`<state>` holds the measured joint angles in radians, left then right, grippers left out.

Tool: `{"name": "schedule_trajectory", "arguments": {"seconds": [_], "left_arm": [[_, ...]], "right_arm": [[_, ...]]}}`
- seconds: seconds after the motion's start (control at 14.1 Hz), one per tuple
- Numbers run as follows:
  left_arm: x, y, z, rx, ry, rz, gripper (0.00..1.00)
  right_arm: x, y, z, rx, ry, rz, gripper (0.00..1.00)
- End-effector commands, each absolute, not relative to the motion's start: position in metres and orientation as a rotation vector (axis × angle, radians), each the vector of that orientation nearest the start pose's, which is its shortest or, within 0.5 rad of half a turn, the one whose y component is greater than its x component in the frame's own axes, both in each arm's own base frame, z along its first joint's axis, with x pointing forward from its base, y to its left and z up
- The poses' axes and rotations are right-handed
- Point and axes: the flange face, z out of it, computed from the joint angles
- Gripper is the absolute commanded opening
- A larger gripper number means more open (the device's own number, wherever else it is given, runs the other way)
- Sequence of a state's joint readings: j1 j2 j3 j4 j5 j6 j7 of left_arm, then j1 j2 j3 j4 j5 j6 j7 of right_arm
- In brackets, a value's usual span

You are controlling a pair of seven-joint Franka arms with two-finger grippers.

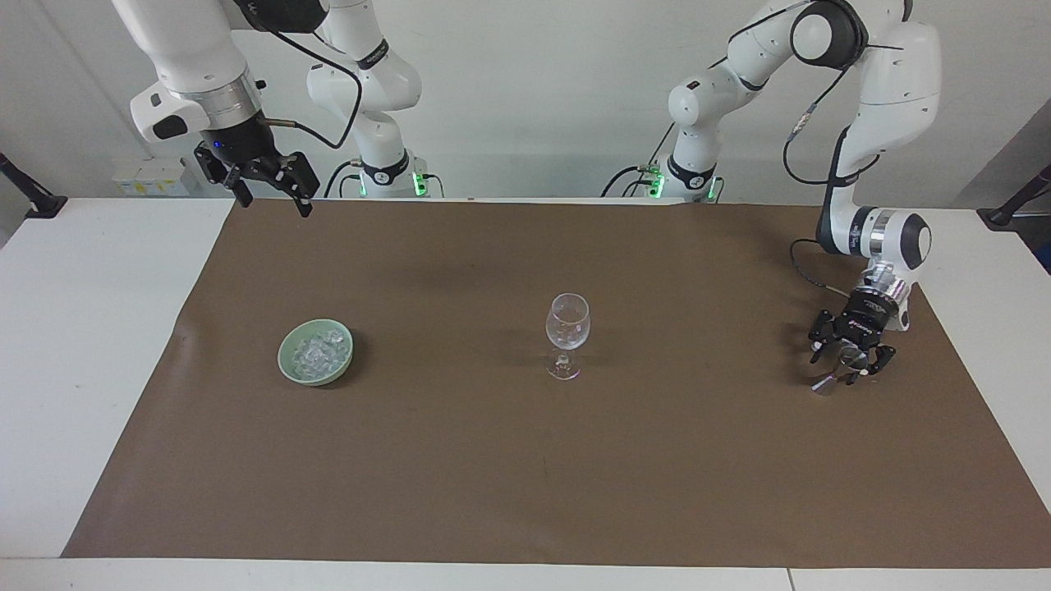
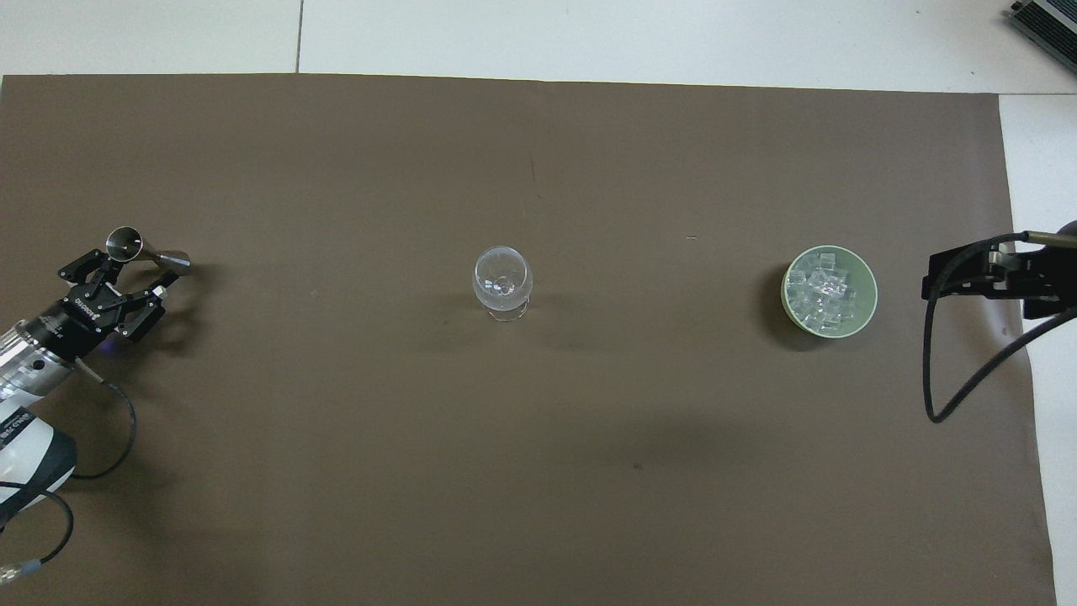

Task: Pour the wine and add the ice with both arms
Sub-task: 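Lower the open left gripper around the silver jigger, then close the left gripper on the silver jigger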

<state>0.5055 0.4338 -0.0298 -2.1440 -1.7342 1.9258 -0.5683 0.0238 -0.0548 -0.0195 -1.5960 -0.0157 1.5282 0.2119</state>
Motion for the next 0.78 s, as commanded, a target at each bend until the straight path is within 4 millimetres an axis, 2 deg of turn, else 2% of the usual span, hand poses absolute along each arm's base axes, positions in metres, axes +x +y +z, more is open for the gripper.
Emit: {"name": "schedule_trajectory", "arguments": {"seconds": [0.0, 0.71], "left_arm": [[0.5323, 0.1942, 0.2088, 0.661, 1.679, -0.529, 0.68], [0.5345, 0.192, 0.2084, 0.651, 1.681, -0.522, 0.58]], "right_arm": [[0.5269, 0.0002, 0.6407, -3.132, 0.289, 0.031, 1.0], [0.5269, 0.0002, 0.6407, -3.132, 0.289, 0.031, 1.0]]}}
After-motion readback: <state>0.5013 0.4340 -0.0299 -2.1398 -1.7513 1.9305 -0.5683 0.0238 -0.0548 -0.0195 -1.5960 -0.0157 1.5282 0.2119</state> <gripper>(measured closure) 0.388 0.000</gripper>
